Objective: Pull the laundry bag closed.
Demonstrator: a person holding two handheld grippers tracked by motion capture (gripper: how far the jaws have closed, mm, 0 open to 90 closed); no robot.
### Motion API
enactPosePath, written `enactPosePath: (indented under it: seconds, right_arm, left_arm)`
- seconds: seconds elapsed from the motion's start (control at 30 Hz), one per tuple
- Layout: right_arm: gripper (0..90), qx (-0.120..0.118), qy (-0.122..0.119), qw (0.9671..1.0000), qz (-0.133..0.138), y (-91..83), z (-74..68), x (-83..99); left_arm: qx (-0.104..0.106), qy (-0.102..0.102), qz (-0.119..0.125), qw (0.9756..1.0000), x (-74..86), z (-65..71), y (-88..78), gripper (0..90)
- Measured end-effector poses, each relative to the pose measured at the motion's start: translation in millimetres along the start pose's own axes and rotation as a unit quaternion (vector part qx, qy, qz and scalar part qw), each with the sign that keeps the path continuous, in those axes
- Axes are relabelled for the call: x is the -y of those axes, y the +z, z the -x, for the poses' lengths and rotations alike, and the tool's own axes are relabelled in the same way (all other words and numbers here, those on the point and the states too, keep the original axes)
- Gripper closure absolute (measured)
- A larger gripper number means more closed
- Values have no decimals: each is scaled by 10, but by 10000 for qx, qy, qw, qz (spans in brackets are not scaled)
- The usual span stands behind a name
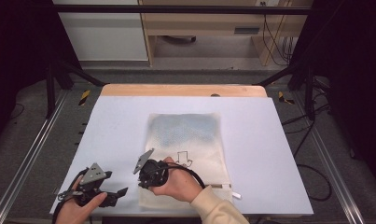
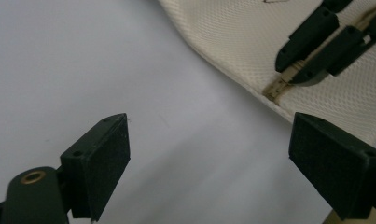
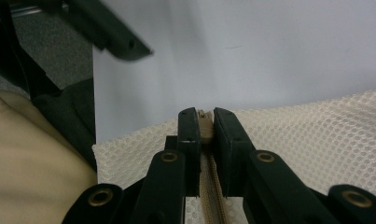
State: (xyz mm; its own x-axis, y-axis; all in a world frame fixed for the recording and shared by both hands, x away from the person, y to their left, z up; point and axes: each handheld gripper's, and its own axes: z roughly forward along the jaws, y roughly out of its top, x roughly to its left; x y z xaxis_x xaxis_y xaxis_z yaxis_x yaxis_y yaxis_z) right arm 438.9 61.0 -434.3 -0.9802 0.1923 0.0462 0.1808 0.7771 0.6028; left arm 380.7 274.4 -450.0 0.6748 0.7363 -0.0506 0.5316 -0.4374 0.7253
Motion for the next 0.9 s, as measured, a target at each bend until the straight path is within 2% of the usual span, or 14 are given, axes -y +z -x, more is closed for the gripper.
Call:
enactPosePath:
  seconds: [0.17, 0.23, 0.43, 0.6, 0.67, 0.87, 0.9]
  right_arm:
    - [815, -19, -7, 10000, -13, -17, 1, 7]
    - [815, -7, -5, 10000, -9, -18, 5, 8]
    - [815, -5, -32, 10000, -4, -30, -5, 7]
    - [816, 0, -66, 10000, 30, -55, -6, 6]
    - [816, 32, -35, 10000, 58, -71, -13, -2]
    - [817, 55, -33, 9998, 171, -127, -10, -17]
    - [817, 55, -48, 9998, 164, -138, -7, -18]
  left_arm:
    - [259, 19, 11, 9997, -41, 117, 48, 162]
    - [407, -77, 120, 9991, -60, 169, 57, 168]
    - [406, -19, 31, 9992, -102, 324, 172, 169]
    - [398, -165, 16, 9991, -105, 310, 231, 212]
    - [458, -185, -1, 9988, -105, 309, 245, 240]
    - [584, -270, -25, 9979, -102, 308, 273, 246]
    - [682, -332, -9, 9971, -99, 299, 278, 248]
